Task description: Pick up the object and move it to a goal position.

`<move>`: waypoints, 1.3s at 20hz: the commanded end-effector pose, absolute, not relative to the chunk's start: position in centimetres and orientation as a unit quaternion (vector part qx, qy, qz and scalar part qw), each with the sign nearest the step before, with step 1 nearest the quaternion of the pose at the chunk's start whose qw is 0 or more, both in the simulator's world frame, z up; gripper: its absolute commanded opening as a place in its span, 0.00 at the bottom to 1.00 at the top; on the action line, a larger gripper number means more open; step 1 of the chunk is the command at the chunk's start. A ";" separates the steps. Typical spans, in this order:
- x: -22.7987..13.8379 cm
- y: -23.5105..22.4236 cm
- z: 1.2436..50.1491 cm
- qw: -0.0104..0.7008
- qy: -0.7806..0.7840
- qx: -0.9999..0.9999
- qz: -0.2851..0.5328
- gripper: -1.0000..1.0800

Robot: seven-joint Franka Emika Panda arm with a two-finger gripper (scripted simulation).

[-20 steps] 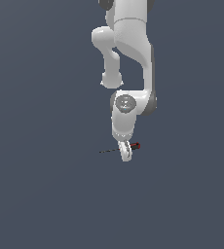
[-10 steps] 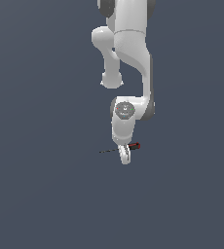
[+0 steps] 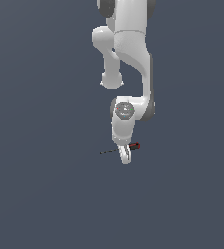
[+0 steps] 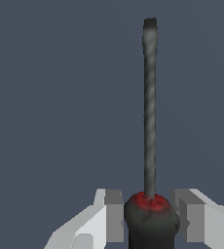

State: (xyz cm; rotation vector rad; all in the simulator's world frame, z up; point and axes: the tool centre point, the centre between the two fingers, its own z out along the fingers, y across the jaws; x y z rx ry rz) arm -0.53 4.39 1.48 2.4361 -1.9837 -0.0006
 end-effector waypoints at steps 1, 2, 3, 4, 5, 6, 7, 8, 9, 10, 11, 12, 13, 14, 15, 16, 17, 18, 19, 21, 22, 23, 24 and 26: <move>-0.5 4.4 1.5 0.000 -0.631 0.775 0.000 0.00; -0.5 4.2 1.5 0.000 -0.631 0.775 0.000 0.00; -0.5 4.0 1.6 0.000 -0.631 0.775 0.000 0.00; -0.5 3.7 1.7 0.000 -0.631 0.775 0.000 0.00; -0.5 3.3 1.8 0.000 -0.631 0.775 0.000 0.00; -0.4 2.9 2.0 0.000 -0.631 0.775 0.000 0.00; -0.4 2.3 2.2 0.000 -0.631 0.775 0.000 0.00; -0.4 1.7 2.4 0.000 -0.631 0.775 0.000 0.00; -0.3 1.0 2.6 0.000 -0.631 0.775 0.000 0.00; -0.3 0.2 2.9 0.000 -0.631 0.775 0.000 0.00; -0.2 -0.7 3.2 0.000 -0.631 0.775 0.000 0.00; -0.1 -1.7 3.5 0.000 -0.631 0.775 0.000 0.00; -0.1 -2.8 3.9 0.000 -0.631 0.775 0.000 0.00; 0.0 -3.9 4.3 0.000 -0.631 0.775 0.000 0.00; 0.1 -5.1 4.7 0.000 -0.631 0.775 0.000 0.00; 0.2 -6.3 5.1 0.000 -0.631 0.775 0.000 0.00; 0.3 -7.5 5.5 0.000 -0.631 0.775 0.000 0.00; 0.4 -8.6 5.9 0.000 -0.631 0.775 0.000 0.00; 0.5 -9.7 6.2 0.000 -0.631 0.775 0.000 0.00; 0.7 -11.5 6.9 0.000 -0.631 0.775 0.000 0.00; 0.8 -12.3 7.1 0.000 -0.631 0.775 0.000 0.00; 0.9 -13.0 7.4 0.000 -0.631 0.775 0.000 0.00; 1.0 -13.6 7.6 0.000 -0.631 0.775 0.000 0.00; 1.2 -14.6 7.9 0.000 -0.631 0.775 0.000 0.00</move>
